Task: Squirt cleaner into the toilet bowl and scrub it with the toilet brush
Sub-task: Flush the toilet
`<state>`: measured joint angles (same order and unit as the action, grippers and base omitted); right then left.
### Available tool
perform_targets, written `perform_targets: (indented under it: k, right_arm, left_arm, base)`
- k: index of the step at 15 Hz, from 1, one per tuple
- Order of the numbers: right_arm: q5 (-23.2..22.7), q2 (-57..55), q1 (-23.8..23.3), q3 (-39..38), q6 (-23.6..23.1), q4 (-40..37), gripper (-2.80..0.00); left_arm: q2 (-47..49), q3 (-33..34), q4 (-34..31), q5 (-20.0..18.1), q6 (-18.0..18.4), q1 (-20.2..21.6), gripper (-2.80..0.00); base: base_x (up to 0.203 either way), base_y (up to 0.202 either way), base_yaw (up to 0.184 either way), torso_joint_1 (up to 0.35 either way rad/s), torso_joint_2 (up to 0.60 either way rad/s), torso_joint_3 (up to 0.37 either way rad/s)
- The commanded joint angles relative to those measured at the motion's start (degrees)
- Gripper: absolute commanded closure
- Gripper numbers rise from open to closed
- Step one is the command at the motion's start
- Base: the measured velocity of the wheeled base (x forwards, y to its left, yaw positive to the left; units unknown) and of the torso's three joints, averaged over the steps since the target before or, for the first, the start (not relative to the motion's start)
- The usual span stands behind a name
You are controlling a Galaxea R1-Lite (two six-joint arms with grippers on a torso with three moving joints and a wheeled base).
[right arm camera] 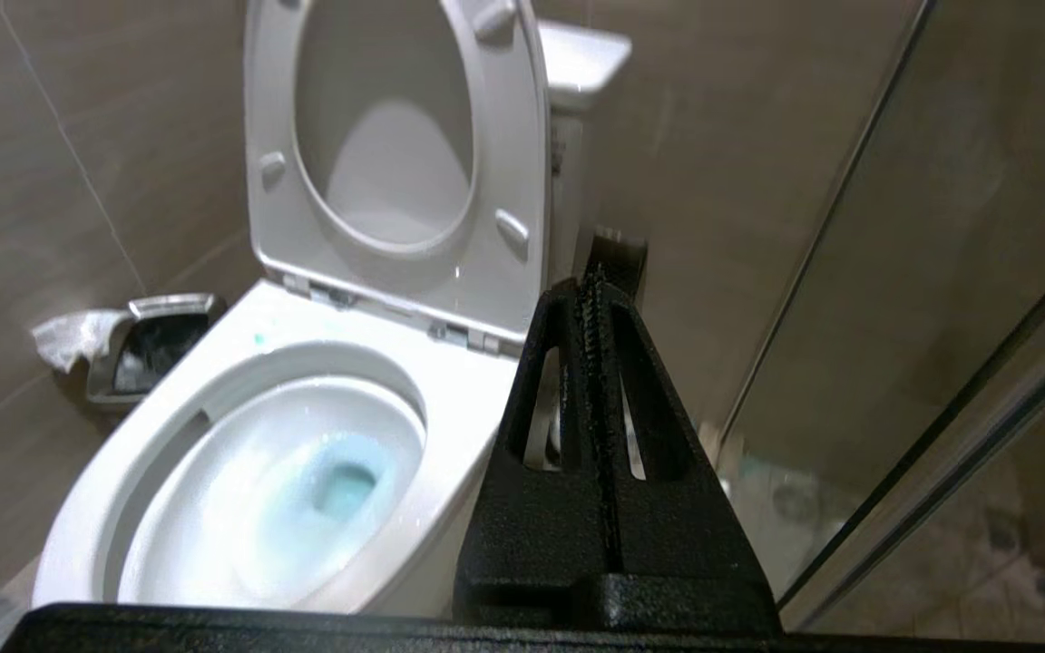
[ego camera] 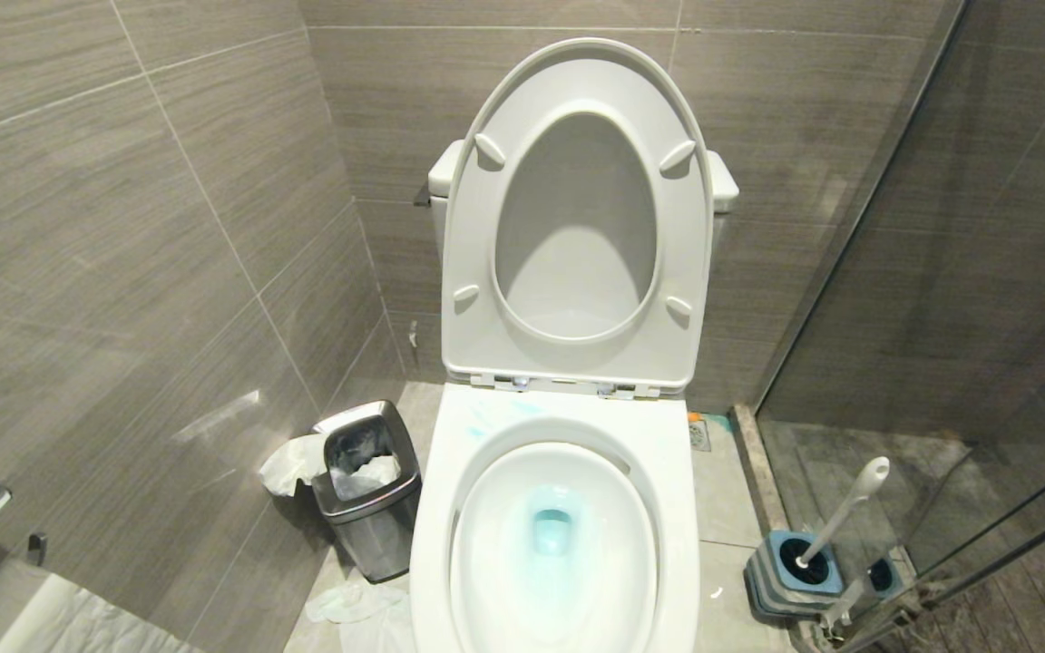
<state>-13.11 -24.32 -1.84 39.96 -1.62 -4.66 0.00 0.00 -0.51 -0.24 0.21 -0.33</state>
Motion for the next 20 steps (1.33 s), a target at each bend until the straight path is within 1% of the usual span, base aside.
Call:
perform_targets:
  k: [1, 5, 9, 10, 15, 18, 20]
  right_arm:
    - [0.0, 7.1, 0.8, -1.1, 0.0, -0.9, 0.00]
    - [0.3, 16.6, 1.7, -4.6, 0.0, -6.1, 0.00]
    - [1.7, 22.9, 1.8, -8.6, 0.0, -6.9, 0.00]
    - [2.7, 23.4, 1.8, -8.8, 0.0, -6.9, 0.00]
    - [3.1, 24.2, 1.8, -8.4, 0.0, -6.7, 0.00]
    - [6.2, 24.3, 1.8, -8.6, 0.1, -6.6, 0.00]
    - [6.4, 24.3, 1.8, -8.8, 0.1, -6.6, 0.00]
  left_arm:
    - [0.1, 0.2, 0.1, 0.0, 0.0, 0.0, 0.00]
    - [0.1, 0.2, 0.0, 0.0, 0.0, 0.0, 0.00]
    - [0.0, 0.1, 0.0, 0.0, 0.0, 0.0, 0.00]
    - [0.1, 0.1, 0.0, 0.0, 0.0, 0.0, 0.00]
    - [0.1, 0.1, 0.0, 0.0, 0.0, 0.0, 0.00]
    - [0.1, 0.1, 0.0, 0.0, 0.0, 0.0, 0.00]
    - [0.1, 0.1, 0.0, 0.0, 0.0, 0.0, 0.00]
  base:
    - [0.000, 0.000, 0.000, 0.000, 0.00, 0.000]
    - [0.000, 0.000, 0.000, 0.000, 0.00, 0.000]
    - [0.000, 0.000, 0.000, 0.000, 0.00, 0.000]
    - [0.000, 0.000, 0.000, 0.000, 0.00, 0.000]
    - [0.000, 0.000, 0.000, 0.000, 0.00, 0.000]
    - [0.000, 0.000, 0.000, 0.000, 0.00, 0.000]
    - [0.000, 0.000, 0.000, 0.000, 0.00, 0.000]
